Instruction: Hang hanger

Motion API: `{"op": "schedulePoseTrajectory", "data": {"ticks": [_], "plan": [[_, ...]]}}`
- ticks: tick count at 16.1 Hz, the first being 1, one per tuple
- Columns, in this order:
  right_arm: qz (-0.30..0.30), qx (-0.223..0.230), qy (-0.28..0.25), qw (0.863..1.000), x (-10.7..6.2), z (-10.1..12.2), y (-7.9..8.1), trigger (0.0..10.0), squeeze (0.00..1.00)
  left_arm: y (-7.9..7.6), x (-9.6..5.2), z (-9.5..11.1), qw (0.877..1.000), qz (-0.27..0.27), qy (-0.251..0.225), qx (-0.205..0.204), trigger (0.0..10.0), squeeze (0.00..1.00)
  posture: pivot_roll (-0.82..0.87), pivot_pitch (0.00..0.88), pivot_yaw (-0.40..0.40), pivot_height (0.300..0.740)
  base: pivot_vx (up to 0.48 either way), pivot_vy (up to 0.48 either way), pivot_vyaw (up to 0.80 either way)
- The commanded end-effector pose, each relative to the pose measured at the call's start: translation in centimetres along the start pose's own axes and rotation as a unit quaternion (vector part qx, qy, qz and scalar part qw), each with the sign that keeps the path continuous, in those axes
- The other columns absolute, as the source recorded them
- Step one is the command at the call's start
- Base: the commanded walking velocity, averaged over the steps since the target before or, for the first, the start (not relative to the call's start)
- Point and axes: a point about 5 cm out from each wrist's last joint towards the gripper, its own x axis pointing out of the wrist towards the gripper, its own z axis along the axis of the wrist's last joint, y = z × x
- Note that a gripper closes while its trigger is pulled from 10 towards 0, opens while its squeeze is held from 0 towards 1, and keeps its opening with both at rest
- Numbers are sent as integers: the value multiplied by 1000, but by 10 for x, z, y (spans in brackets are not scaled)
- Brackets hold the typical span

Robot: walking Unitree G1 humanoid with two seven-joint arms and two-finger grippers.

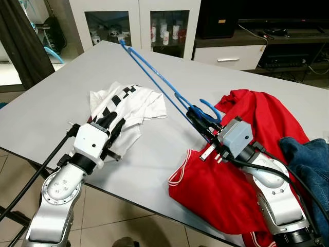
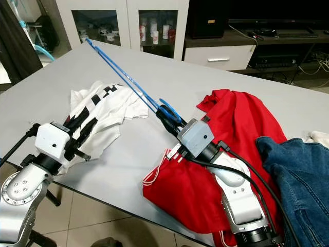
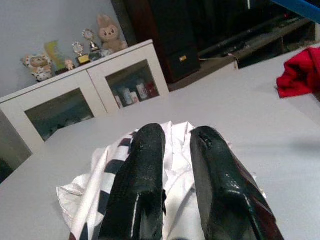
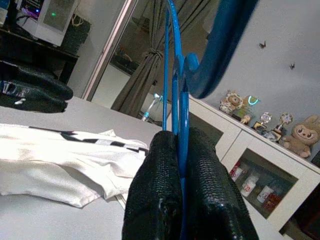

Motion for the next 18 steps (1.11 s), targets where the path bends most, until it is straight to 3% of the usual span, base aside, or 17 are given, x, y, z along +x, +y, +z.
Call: {"op": "schedulePoseTrajectory", "data": {"ticks": [1,2,4,6,7,9,10,14,15,18], "plan": [[4,-13,-5,1000,3,1,-2,10000,0,2,-1,-12,999,-2,44,6,10000,0,32,0,10,740,0,0,0],[-5,-20,-11,1000,8,2,-8,10000,0,11,-1,-28,994,9,107,21,10000,0,37,0,13,740,0,0,0],[-6,-24,-15,1000,11,2,-12,10000,0,20,0,-30,994,29,109,8,10000,0,46,0,9,740,0,0,0],[-7,-26,-23,999,17,4,-13,10000,0,36,3,-18,994,60,86,-14,10000,0,48,0,8,740,0,0,0],[-3,-27,-31,999,20,6,-10,10000,0,48,3,-20,992,89,91,-10,10000,0,49,0,10,740,0,0,0],[-3,-27,-32,999,19,6,-9,10000,0,53,1,-22,991,93,95,13,10000,0,49,0,11,740,0,0,0],[-3,-25,-31,999,18,5,-8,10000,0,50,-1,-23,992,84,93,-2,10000,1000,49,0,11,740,0,0,0],[-3,-21,-32,999,19,7,-7,10000,0,39,-8,-32,992,58,112,-7,10000,1000,49,9,-2,740,0,0,0],[2,-21,-32,999,18,7,-6,10000,0,37,-11,-36,991,53,122,3,10000,0,52,13,-11,740,0,0,0],[7,-20,-33,999,19,8,-7,10000,0,37,-14,-45,989,55,137,4,10000,0,55,16,-17,740,0,0,0]]}}
